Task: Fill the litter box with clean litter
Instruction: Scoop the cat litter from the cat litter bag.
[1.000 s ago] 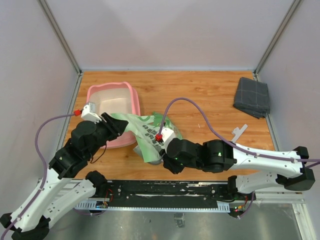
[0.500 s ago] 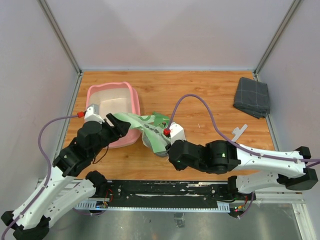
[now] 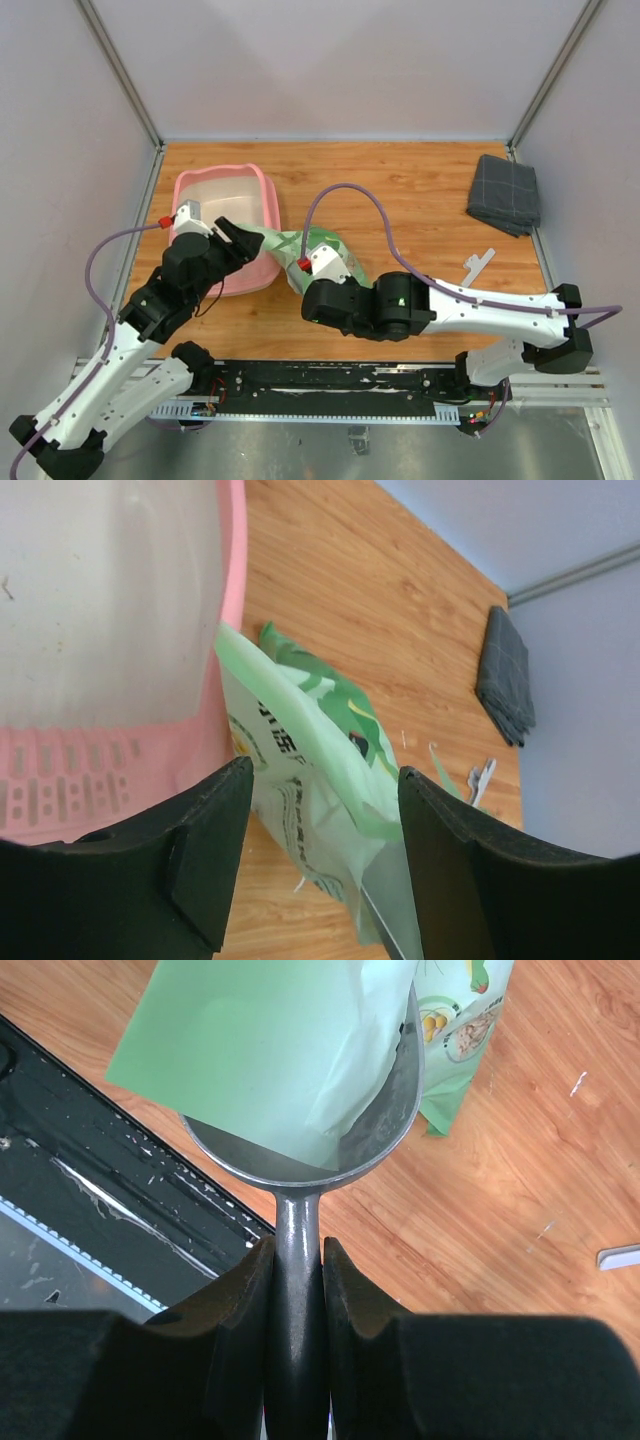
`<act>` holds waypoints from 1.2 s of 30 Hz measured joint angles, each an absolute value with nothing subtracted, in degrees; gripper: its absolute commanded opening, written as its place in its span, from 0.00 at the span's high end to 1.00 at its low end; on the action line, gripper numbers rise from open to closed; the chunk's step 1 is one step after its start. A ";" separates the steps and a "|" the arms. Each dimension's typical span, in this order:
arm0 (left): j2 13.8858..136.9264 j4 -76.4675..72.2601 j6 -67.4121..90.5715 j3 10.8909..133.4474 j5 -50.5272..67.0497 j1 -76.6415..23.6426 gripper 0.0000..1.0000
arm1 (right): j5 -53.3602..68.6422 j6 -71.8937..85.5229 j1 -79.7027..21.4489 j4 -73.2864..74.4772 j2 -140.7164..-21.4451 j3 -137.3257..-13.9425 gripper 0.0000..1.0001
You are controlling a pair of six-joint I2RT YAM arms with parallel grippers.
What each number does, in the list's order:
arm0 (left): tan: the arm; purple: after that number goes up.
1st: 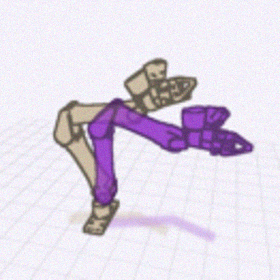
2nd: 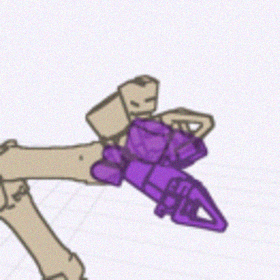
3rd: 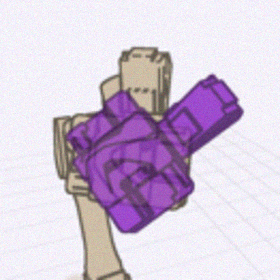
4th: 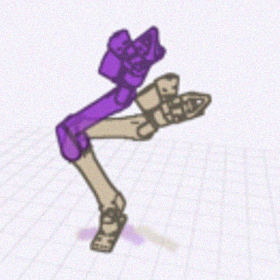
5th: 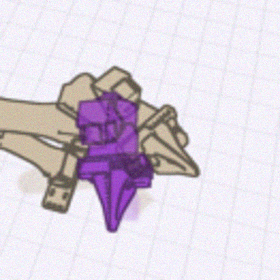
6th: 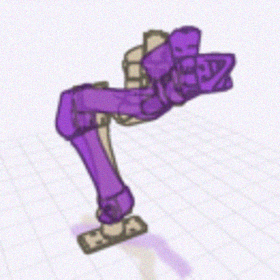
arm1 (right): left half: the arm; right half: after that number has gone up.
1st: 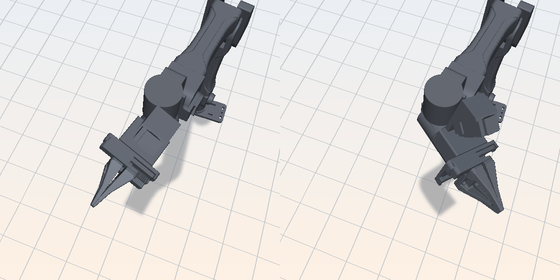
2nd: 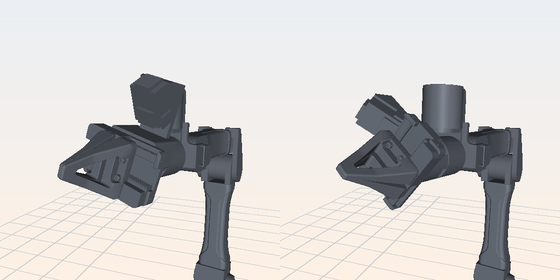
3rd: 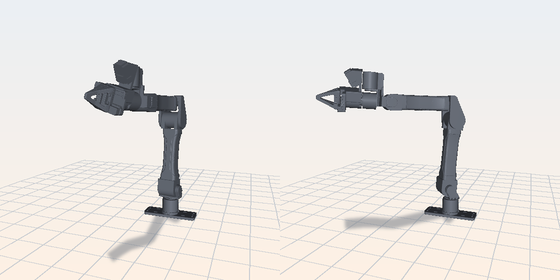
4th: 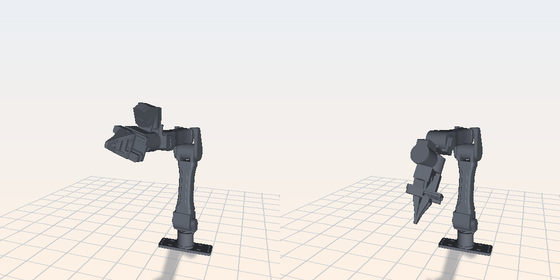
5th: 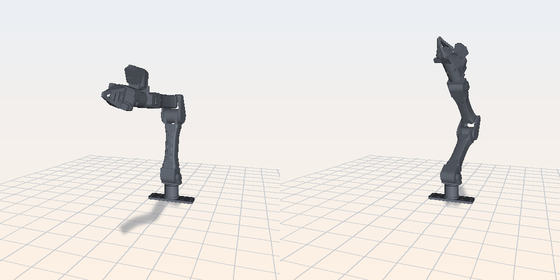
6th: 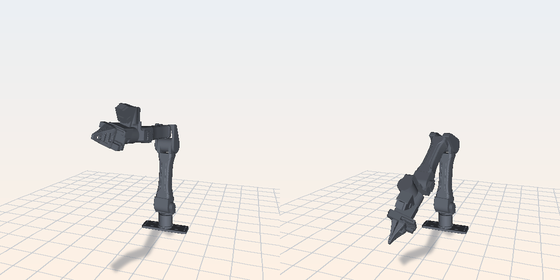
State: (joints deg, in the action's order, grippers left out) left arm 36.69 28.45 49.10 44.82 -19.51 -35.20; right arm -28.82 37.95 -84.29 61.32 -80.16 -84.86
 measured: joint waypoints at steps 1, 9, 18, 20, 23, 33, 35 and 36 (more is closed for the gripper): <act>37.06 27.62 49.04 44.56 -18.87 -33.95 0.37 | -28.82 37.60 -84.29 62.00 -80.95 -85.58 0.99; 40.42 23.38 47.57 42.61 -10.63 -23.27 0.38 | -29.08 35.51 -84.29 68.45 -86.61 -94.28 0.99; 43.07 19.90 44.82 42.59 -4.60 -19.62 0.71 | -28.95 34.44 -84.29 79.66 -95.68 -106.45 0.99; 43.46 19.14 44.31 42.52 -3.62 -19.55 0.87 | -28.73 34.28 -84.29 81.95 -97.54 -108.86 0.99; 43.46 18.39 43.68 42.37 -1.52 -19.49 1.00 | -28.42 34.11 -84.29 84.84 -99.70 -111.81 0.99; 39.68 11.03 52.66 38.39 11.86 -19.03 1.00 | -26.63 31.88 -83.53 88.82 -96.60 -110.78 0.99; 40.01 9.34 55.29 38.33 14.28 -19.11 1.00 | -26.17 31.57 -82.98 89.19 -94.59 -109.21 0.99; 40.16 8.58 56.51 38.33 15.20 -19.31 1.00 | -25.41 31.42 -82.59 89.45 -93.54 -108.36 0.99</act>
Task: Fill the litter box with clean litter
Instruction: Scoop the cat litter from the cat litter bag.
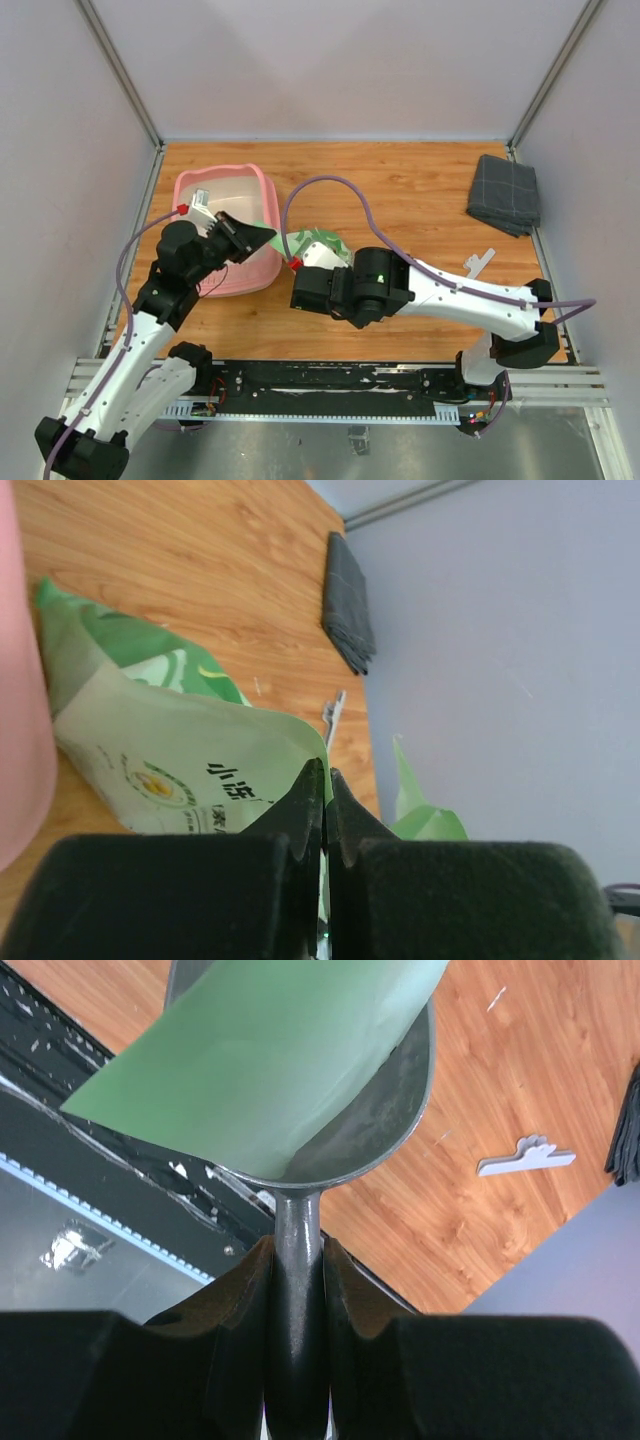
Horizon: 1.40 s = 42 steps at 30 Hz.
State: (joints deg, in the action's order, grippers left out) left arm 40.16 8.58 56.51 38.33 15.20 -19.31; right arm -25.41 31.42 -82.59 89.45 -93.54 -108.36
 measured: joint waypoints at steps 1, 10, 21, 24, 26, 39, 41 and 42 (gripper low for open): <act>40.29 7.99 57.54 38.33 15.84 -19.59 1.00 | -24.84 31.40 -82.50 89.73 -93.01 -107.85 0.99; 41.58 4.95 61.63 37.43 17.52 -20.71 1.00 | -22.00 30.85 -82.15 91.26 -95.20 -108.42 0.99; 44.27 -1.48 66.30 36.62 18.24 -21.96 1.00 | -23.88 25.26 -78.35 91.96 -96.51 -114.89 0.99; 47.99 -1.34 66.50 41.28 17.98 -24.10 1.00 | -22.85 22.70 -74.32 91.57 -91.79 -113.47 0.99; 50.68 -0.86 66.48 45.04 17.67 -26.15 1.00 | -21.43 21.15 -72.12 91.55 -87.48 -111.26 0.99; 56.34 0.05 65.80 50.94 16.78 -32.82 1.00 | -13.87 17.50 -71.20 92.27 -78.91 -106.59 0.99; 56.12 -0.25 65.78 50.61 16.25 -32.82 1.00 | -15.53 17.02 -70.41 92.27 -79.83 -106.67 0.99; 56.05 -0.38 65.73 50.50 15.94 -32.82 1.00 | -17.08 16.60 -69.97 92.29 -80.47 -106.67 0.99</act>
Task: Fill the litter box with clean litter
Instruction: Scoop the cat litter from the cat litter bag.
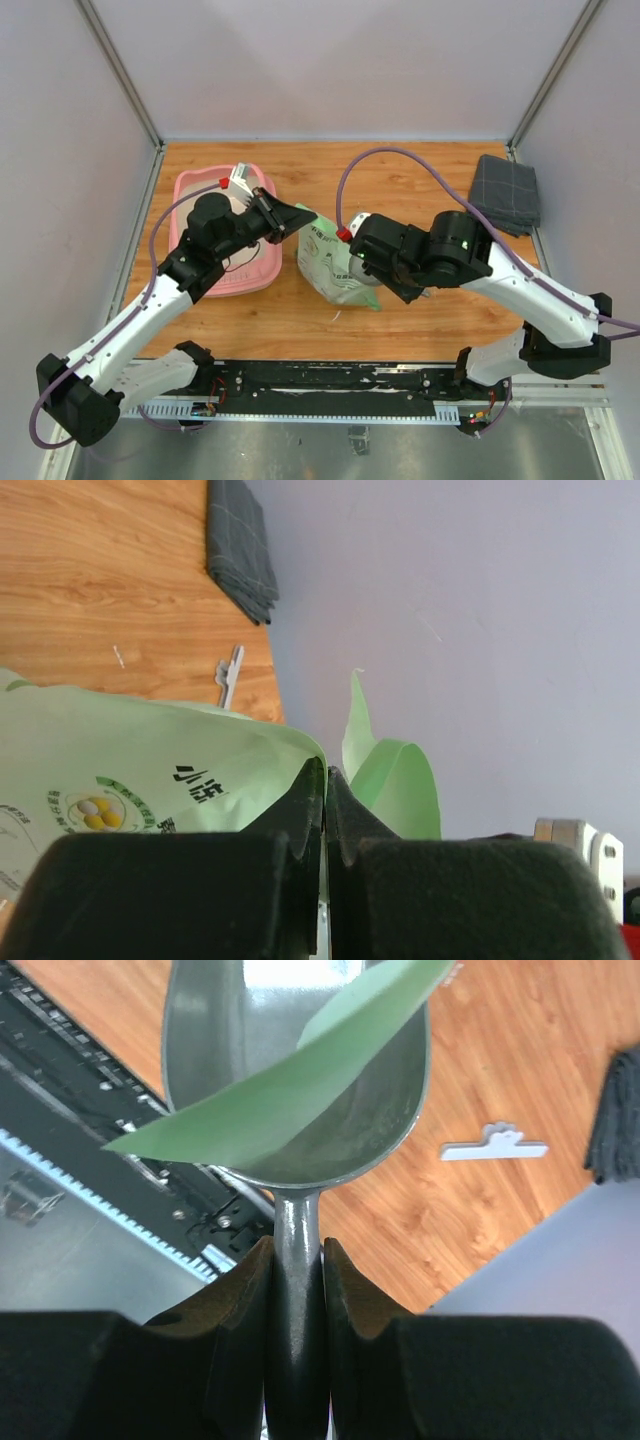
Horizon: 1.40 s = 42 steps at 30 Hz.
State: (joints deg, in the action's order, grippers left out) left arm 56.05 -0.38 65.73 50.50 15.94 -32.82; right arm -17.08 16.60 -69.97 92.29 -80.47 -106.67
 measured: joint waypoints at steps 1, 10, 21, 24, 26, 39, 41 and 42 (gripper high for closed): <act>55.96 -0.64 65.63 50.35 15.66 -32.82 1.00 | -17.50 16.47 -69.43 92.29 -80.62 -106.67 0.99; 55.66 -1.67 64.36 49.80 13.45 -32.82 1.00 | -19.99 13.13 -64.84 92.29 -80.68 -106.67 0.99; 55.20 -1.76 65.23 49.25 14.24 -32.82 1.00 | -15.22 12.19 -64.82 91.79 -85.27 -105.62 0.99; 54.08 -2.92 66.04 47.59 14.24 -32.82 1.00 | -15.68 12.23 -64.82 91.68 -88.23 -105.19 0.99; 53.41 -4.38 66.52 46.17 14.28 -32.84 1.00 | -16.49 12.25 -64.82 91.39 -90.43 -105.19 0.99; 45.65 -11.53 66.24 32.45 10.94 -33.21 1.00 | -16.19 11.66 -62.02 86.74 -94.96 -99.63 0.99; 45.06 -10.98 65.58 31.16 9.63 -33.21 1.00 | -14.92 11.16 -60.90 86.08 -95.29 -99.04 0.99; 44.77 -10.66 65.34 30.30 8.86 -33.21 1.00 | -14.20 10.74 -60.47 85.78 -95.79 -98.98 0.99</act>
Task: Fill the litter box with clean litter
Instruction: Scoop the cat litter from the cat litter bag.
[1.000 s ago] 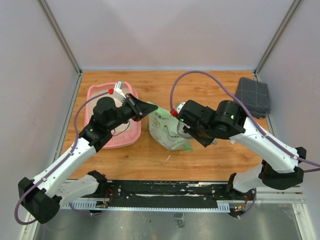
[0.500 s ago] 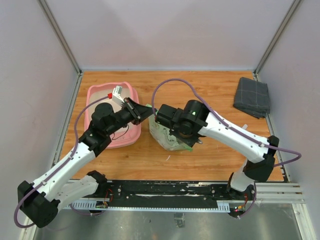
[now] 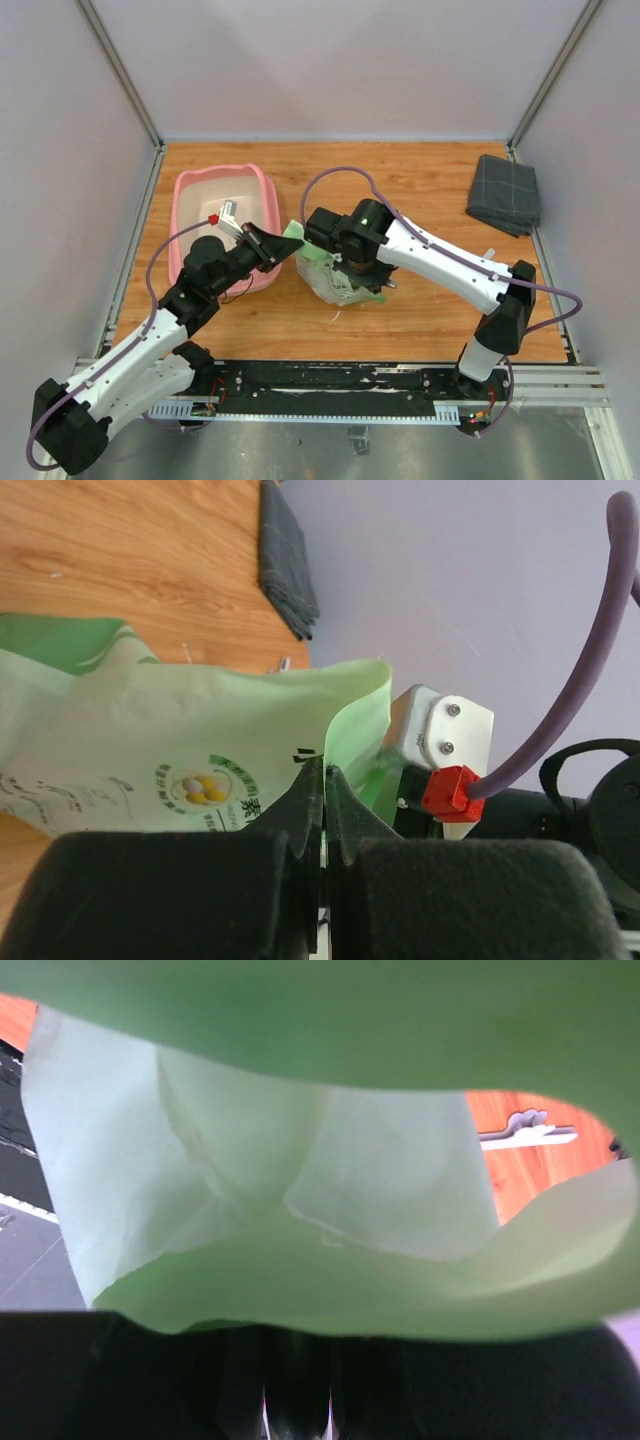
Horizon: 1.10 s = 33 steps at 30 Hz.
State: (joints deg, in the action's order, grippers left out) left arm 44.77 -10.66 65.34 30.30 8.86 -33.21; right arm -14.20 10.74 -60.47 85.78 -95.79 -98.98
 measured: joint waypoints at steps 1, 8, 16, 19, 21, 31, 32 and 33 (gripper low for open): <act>44.56 -10.50 65.17 29.71 8.54 -33.21 1.00 | -13.74 10.48 -60.31 85.58 -96.29 -98.98 0.99; 42.41 -6.57 62.89 26.63 4.21 -33.21 1.00 | -10.22 8.56 -60.27 85.06 -101.62 -99.66 0.99; 41.98 -3.73 60.69 25.96 1.02 -32.97 1.00 | -8.01 6.17 -58.74 83.66 -104.99 -100.68 0.99; 41.95 -4.25 60.55 24.95 1.08 -32.08 1.00 | -7.73 5.45 -58.63 82.17 -105.34 -100.49 0.99; 41.95 -4.51 60.49 24.45 1.17 -31.57 1.00 | -7.73 5.04 -58.63 80.58 -105.10 -99.53 0.99; 42.09 -4.67 60.25 23.99 1.21 -31.11 1.00 | -7.51 2.94 -58.46 67.51 -97.03 -88.12 0.69; 42.15 -4.67 60.25 23.99 1.23 -31.03 1.00 | -7.53 2.92 -58.46 67.16 -96.79 -87.88 0.67; 42.19 -4.64 60.23 23.99 1.21 -30.89 1.00 | -7.55 3.03 -58.43 66.76 -96.60 -87.70 0.66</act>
